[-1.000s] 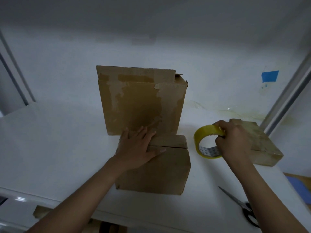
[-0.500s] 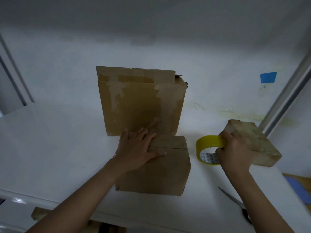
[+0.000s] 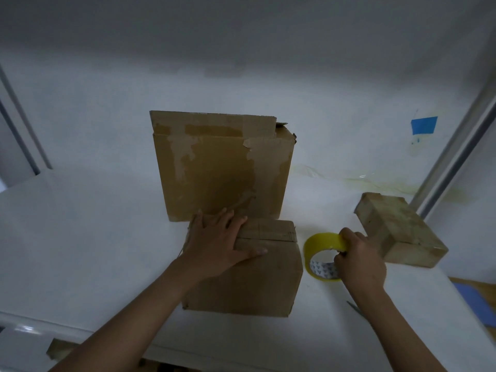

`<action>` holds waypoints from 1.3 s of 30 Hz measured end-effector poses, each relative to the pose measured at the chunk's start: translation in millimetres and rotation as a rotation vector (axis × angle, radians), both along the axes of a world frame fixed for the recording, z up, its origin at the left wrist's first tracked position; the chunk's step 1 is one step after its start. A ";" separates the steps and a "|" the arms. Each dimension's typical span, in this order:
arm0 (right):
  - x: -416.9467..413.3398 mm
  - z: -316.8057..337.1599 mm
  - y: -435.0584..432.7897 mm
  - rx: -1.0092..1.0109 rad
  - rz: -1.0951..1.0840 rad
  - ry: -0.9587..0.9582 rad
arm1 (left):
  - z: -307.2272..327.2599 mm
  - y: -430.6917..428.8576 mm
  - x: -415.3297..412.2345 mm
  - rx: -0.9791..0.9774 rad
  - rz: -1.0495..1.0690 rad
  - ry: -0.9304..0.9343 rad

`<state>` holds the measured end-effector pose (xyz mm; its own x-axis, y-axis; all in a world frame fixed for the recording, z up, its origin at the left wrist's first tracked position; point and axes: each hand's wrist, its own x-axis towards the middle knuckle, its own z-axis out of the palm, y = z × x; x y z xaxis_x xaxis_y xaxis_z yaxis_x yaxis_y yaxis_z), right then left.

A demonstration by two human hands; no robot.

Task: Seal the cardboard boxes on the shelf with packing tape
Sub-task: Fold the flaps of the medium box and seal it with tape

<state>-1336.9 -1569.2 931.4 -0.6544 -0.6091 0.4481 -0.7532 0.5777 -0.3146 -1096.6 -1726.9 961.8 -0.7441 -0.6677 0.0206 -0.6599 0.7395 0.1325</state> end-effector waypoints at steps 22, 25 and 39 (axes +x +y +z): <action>41.1 -81.6 4.4 -0.597 0.095 -1.538 | -10.0 -1.2 -15.2 0.070 -0.130 0.095; 40.4 -76.3 4.7 -0.618 0.109 -1.750 | -8.1 -1.5 -13.1 0.102 -0.156 0.132; 55.8 27.2 44.3 -0.235 0.219 -1.031 | 7.3 8.8 -13.8 0.416 -0.214 0.687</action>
